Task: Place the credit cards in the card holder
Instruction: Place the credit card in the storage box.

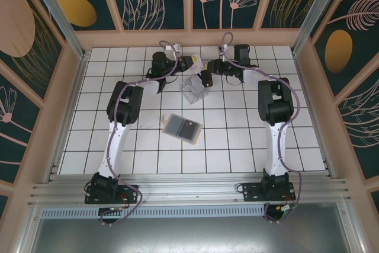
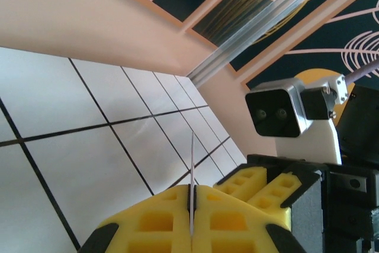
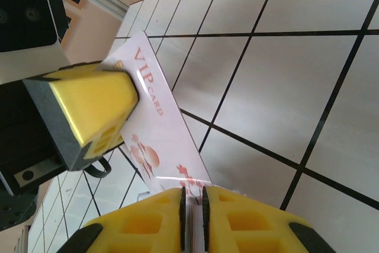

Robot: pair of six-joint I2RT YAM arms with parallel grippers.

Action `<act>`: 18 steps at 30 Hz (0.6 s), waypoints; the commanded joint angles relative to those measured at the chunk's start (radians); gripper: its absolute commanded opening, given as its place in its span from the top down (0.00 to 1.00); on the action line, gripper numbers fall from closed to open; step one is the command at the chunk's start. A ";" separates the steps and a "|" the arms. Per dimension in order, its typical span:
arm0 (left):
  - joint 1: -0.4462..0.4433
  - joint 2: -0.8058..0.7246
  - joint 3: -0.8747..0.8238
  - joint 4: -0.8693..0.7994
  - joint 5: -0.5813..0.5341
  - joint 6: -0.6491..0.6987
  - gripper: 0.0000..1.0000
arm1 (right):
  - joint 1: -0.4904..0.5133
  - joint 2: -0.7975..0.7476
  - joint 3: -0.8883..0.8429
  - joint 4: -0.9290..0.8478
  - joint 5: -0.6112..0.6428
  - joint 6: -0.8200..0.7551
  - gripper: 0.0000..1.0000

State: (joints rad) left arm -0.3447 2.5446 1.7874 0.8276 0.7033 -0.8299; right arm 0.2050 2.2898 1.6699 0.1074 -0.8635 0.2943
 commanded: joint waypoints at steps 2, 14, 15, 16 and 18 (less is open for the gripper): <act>0.003 -0.015 0.014 0.045 -0.010 0.028 1.00 | 0.012 -0.014 -0.030 0.032 -0.021 0.018 0.88; 0.004 -0.129 -0.076 0.056 -0.051 0.051 1.00 | 0.013 -0.048 -0.055 0.046 -0.045 0.039 0.84; 0.003 -0.139 -0.083 0.059 -0.054 0.051 1.00 | 0.013 -0.050 -0.054 0.046 -0.045 0.039 0.82; 0.004 -0.148 -0.089 0.063 -0.058 0.050 1.00 | 0.013 -0.050 -0.052 0.043 -0.043 0.039 0.80; 0.003 -0.166 -0.101 0.073 -0.061 0.046 1.00 | 0.014 -0.050 -0.047 0.040 -0.042 0.039 0.79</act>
State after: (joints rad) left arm -0.3443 2.4535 1.6993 0.8318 0.6594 -0.8074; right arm 0.2115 2.2860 1.6299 0.1486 -0.8875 0.3317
